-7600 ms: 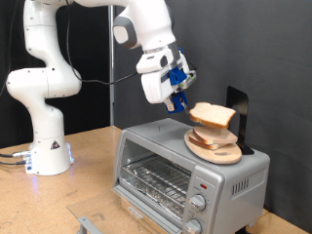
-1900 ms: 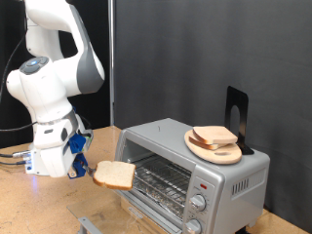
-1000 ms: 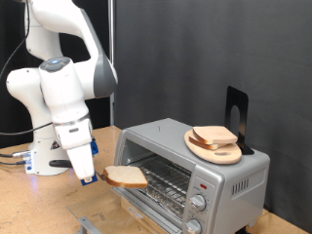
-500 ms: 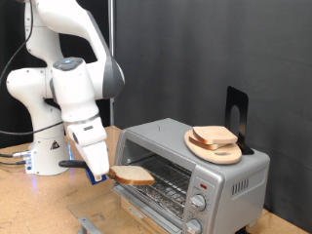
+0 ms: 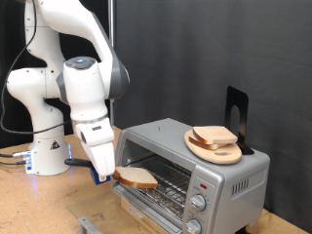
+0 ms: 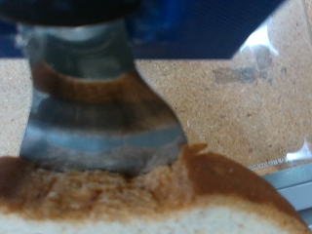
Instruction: Make a piece of toast with the oven
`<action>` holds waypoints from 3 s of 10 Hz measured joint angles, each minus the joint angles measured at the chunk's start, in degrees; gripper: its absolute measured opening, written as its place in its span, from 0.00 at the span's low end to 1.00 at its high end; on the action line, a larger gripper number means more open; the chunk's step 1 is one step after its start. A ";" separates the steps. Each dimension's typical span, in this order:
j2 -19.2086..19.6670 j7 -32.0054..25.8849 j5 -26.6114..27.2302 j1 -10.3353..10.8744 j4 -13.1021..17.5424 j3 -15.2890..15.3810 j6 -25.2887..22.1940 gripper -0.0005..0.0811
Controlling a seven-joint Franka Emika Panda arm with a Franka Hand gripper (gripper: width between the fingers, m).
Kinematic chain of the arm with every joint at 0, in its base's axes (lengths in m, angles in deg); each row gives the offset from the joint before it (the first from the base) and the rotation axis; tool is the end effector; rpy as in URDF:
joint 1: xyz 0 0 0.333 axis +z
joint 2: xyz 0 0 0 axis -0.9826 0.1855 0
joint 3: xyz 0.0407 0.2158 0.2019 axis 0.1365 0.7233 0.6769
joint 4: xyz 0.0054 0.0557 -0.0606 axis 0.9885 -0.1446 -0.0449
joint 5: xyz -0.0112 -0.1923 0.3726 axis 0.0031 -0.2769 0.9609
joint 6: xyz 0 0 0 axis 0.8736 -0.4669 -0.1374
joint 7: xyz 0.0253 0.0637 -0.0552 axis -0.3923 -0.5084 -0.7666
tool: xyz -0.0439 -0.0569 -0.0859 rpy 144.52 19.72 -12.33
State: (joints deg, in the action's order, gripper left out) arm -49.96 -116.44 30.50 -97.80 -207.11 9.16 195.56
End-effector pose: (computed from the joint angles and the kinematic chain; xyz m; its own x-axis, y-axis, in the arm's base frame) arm 0.4776 -0.0497 0.2541 0.8468 0.5263 0.0770 0.5310 -0.8450 -0.0636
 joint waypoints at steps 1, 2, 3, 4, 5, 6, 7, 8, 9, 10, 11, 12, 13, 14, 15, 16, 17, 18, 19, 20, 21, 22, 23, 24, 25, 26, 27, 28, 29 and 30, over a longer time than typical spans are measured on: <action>0.44 0.93 -2.14 0.01 0.69 0.31 -0.08 0.49; 0.91 1.21 -3.85 0.01 1.28 0.49 0.26 0.49; 1.31 1.61 -6.18 0.00 1.84 0.57 0.93 0.49; 1.61 2.85 -8.57 0.00 2.51 0.60 1.51 0.49; 2.00 3.85 -10.15 0.00 3.46 0.60 1.85 0.49; 2.55 4.40 -10.67 -0.05 4.72 0.60 1.86 0.49; 2.98 4.50 -10.68 -0.14 5.86 0.55 1.84 0.49; 3.28 4.50 -10.59 -0.26 6.76 0.50 1.64 0.49; 3.72 4.49 -10.28 -0.30 7.50 0.42 1.29 0.49; 4.15 4.40 -9.69 -0.31 8.07 0.35 0.70 0.49; 4.38 3.86 -8.36 -0.31 8.43 0.29 -0.40 0.49; 4.46 3.21 -7.31 -0.31 8.51 0.24 -0.94 0.49; 4.63 3.09 -6.87 -0.31 8.48 0.23 -1.08 0.49; 4.98 3.10 -6.61 -0.31 8.48 0.25 -1.12 0.49; 5.43 3.10 -6.16 -0.30 8.48 0.29 -1.15 0.49; 5.77 3.14 -5.54 -0.29 8.48 0.36 -1.16 0.49; 5.92 3.24 -5.12 -0.28 8.49 0.42 -1.17 0.49; 6.01 3.77 -4.91 -0.27 8.62 0.55 -1.17 0.49; 6.17 4.84 -4.87 -0.23 9.03 0.77 -1.17 0.49; 6.55 5.83 -4.86 -0.13 9.78 1.04 -1.17 0.49; 7.09 6.80 -4.85 -0.04 10.68 1.42 -1.20 0.49; 7.51 7.81 -4.84 0.07 11.58 1.87 -1.58 0.49; 7.81 8.83 -4.80 0.22 12.50 2.27 -2.56 0.49; 8.30 9.59 -4.77 0.32 13.39 2.62 -3.39 0.49; 8.83 10.01 -4.76 0.32 14.04 2.89 -4.00 0.49; 9.14 10.22 -4.76 0.32 14.38 2.98 -4.46 0.49; 9.36 10.26 -4.76 0.27 14.49 2.97 -4.82 0.49; 9.64 10.26 -4.72 0.12 14.49 2.84 -5.52 0.49; 9.79 9.79 -4.62 -0.26 14.23 2.62 -6.45 0.49; 9.74 8.34 -4.32 -0.82 13.49 2.26 -6.99 0.49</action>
State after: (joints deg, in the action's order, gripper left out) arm -40.22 -108.10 26.17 -98.62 -193.62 11.43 188.56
